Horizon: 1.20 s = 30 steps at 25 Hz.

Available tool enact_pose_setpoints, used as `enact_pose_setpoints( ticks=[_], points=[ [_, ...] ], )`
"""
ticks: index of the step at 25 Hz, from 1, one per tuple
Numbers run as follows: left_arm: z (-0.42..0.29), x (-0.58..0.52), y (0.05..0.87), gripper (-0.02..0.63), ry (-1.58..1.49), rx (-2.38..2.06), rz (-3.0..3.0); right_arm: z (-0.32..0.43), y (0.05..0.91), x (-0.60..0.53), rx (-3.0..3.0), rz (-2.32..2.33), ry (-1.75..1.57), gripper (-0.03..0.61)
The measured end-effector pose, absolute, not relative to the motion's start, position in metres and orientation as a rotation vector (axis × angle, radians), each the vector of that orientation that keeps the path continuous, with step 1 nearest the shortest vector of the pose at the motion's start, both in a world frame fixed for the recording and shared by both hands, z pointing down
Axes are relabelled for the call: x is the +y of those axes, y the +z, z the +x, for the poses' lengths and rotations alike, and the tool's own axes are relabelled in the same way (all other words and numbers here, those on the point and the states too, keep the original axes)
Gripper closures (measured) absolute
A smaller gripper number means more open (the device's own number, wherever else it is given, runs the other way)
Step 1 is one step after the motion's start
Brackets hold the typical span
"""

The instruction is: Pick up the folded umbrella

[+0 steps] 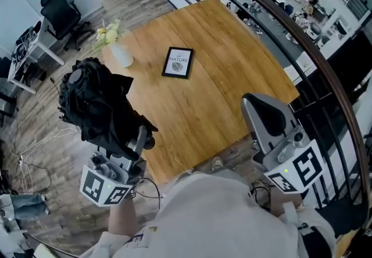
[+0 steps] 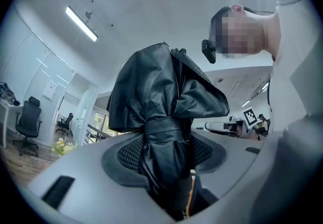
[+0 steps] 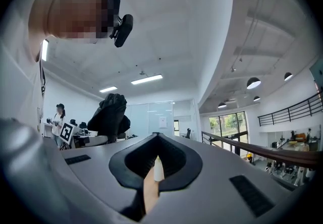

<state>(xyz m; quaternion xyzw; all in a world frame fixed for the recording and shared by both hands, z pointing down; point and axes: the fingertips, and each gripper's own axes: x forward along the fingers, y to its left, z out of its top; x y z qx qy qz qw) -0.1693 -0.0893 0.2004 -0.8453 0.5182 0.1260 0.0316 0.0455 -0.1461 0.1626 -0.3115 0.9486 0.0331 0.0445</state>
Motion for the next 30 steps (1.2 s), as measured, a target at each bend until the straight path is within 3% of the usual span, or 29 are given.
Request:
enact_pose_setpoints(
  ticks=[30],
  points=[
    [-0.146,-0.079,0.229,0.376,0.372,1.540,-2.603,0.035,0.207,-0.144,3.046,-0.946,0.049,0.551]
  ],
)
